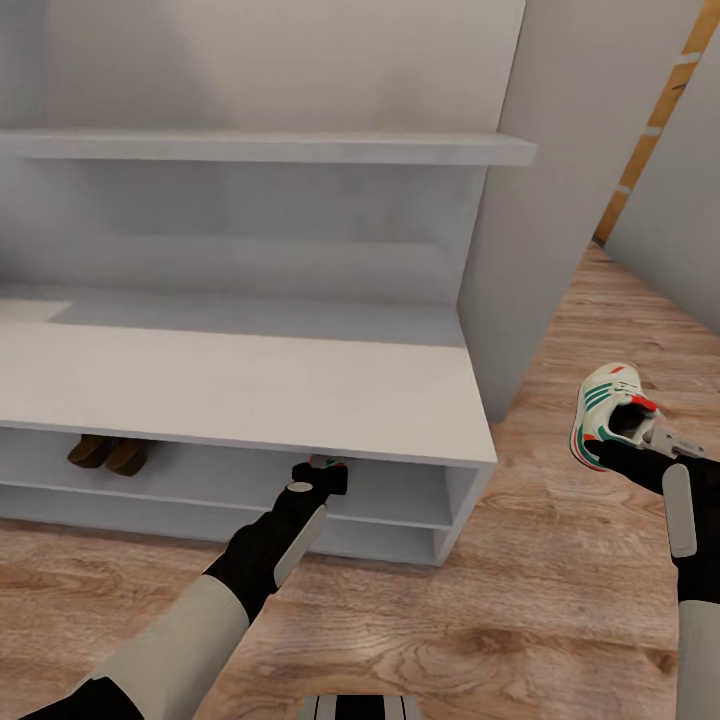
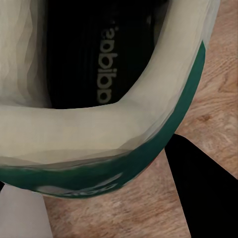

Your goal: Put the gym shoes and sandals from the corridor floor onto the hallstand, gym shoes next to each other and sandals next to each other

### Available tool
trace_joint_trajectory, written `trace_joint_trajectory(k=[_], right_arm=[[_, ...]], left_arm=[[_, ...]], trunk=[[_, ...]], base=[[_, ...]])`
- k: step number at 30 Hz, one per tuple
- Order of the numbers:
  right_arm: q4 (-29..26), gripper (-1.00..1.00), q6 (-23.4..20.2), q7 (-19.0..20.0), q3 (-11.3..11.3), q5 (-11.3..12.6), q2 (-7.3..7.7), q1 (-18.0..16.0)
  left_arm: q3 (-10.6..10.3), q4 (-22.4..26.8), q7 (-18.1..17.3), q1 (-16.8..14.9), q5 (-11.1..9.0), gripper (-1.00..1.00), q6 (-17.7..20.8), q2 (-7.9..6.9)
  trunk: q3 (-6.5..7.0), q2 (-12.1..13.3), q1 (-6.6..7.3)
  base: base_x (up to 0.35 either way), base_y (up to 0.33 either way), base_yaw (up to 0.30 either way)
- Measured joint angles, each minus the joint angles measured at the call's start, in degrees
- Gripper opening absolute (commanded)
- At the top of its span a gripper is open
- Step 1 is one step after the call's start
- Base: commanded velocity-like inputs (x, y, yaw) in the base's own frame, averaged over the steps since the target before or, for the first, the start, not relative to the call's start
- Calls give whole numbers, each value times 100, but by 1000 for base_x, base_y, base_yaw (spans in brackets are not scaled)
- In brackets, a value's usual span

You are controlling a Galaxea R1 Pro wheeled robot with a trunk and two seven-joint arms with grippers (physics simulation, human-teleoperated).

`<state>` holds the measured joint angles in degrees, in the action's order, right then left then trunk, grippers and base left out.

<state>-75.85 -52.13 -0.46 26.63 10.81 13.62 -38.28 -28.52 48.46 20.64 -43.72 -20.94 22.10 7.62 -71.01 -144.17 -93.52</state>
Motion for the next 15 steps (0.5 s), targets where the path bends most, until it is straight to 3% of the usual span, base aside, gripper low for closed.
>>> trace_joint_trajectory(k=[8, 9, 15], right_arm=[[3, -100, 0, 0, -1, -1, 0, 0], [3, -100, 0, 0, -2, 0, 0, 0], [4, -100, 0, 0, -3, -1, 0, 0]], left_arm=[[1, -2, -1, 0, 0, -100, 9, -1], [1, -3, 0, 0, 0, 100, 9, 0], [2, -3, 0, 0, 1, 100, 9, -2]], trunk=[[0, 0, 0], [0, 0, 0], [0, 0, 0]], base=[[1, 0, 0], [0, 0, 0], [0, 0, 0]])
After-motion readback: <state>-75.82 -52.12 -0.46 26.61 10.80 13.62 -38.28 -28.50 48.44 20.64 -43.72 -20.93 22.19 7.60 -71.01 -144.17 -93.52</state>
